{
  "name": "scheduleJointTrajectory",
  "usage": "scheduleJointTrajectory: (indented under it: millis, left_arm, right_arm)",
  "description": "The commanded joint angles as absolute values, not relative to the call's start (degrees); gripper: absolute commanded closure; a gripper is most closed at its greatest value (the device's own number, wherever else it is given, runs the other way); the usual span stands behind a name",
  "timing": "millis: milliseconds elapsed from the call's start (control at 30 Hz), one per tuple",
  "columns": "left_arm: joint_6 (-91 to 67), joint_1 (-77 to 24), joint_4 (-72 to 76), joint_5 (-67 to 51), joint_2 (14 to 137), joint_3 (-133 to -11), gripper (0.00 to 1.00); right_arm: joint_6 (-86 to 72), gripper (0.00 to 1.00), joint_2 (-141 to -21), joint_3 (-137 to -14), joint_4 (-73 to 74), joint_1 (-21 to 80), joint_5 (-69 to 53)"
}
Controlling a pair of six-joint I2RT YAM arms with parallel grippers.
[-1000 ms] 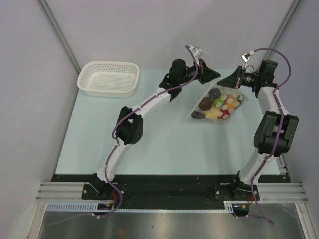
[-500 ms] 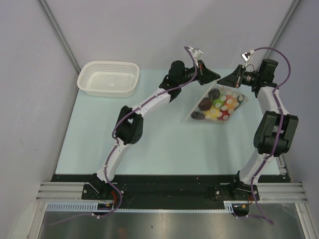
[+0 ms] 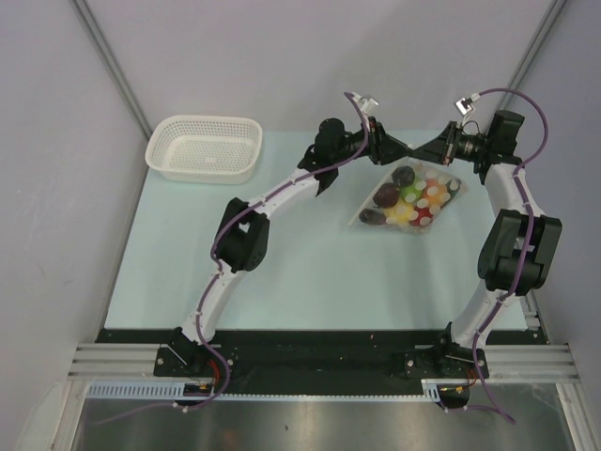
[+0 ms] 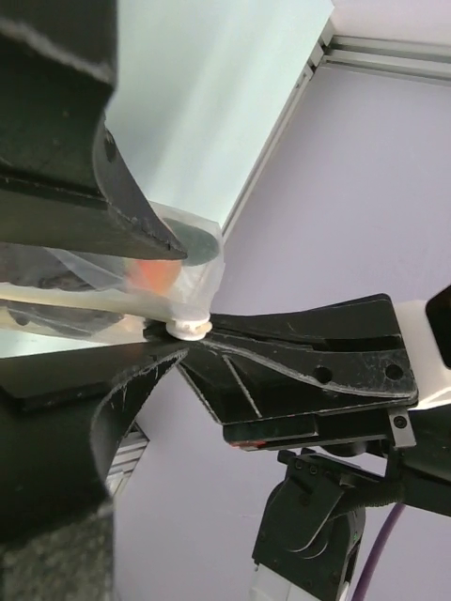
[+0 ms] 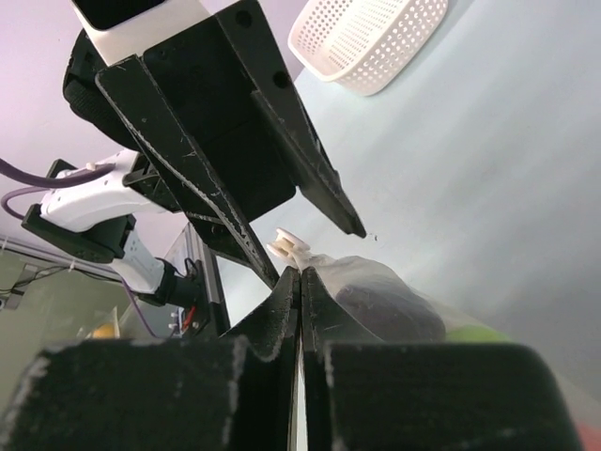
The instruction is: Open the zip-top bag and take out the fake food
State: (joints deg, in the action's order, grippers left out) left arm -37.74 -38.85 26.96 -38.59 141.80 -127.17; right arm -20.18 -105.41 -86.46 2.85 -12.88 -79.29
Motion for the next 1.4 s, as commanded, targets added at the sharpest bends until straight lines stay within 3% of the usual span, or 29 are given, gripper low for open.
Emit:
scheduleJointTrajectory:
  millis: [0,400,600,733,1033,1233,1367]
  left_arm:
    - [-37.53,-38.58,27.33,-39.91,137.99,-126.39,0.65]
    - [-39.20,-38.58,27.94,-39.46,140.71,-130.96,0.73]
    - [-39.11,-38.58,26.46,-39.81,142.03,-133.77,0.96]
    - [-37.36,-38.41,24.52,-40.25,140.80,-131.93,1.00]
    - [-35.34,-37.71,22.59,-43.50,135.37,-122.27,1.00]
    - [-33.58,-37.71,24.52,-43.77,126.84,-103.49,0.99]
    - [-33.57,-38.23,25.05,-42.45,119.55,-91.08,1.00]
  right_arm:
    - [-22.41,1.00,-102.92,-87.54,-2.37,-12.75,-81.82]
    - [-22.24,1.00,-103.36,-87.45,-2.37,-12.04,-82.44]
    - [-22.06,1.00,-103.18,-87.45,-2.11,-12.13,-82.27]
    - [-23.73,1.00,-102.48,-87.01,-3.16,-13.18,-80.16]
    - [-38.30,1.00,-101.07,-84.20,-17.13,-16.08,-71.81]
    - [-42.45,1.00,-102.12,-84.29,-18.90,-18.81,-63.83]
    - [-41.94,1.00,-105.28,-86.47,-11.99,-20.04,-61.27]
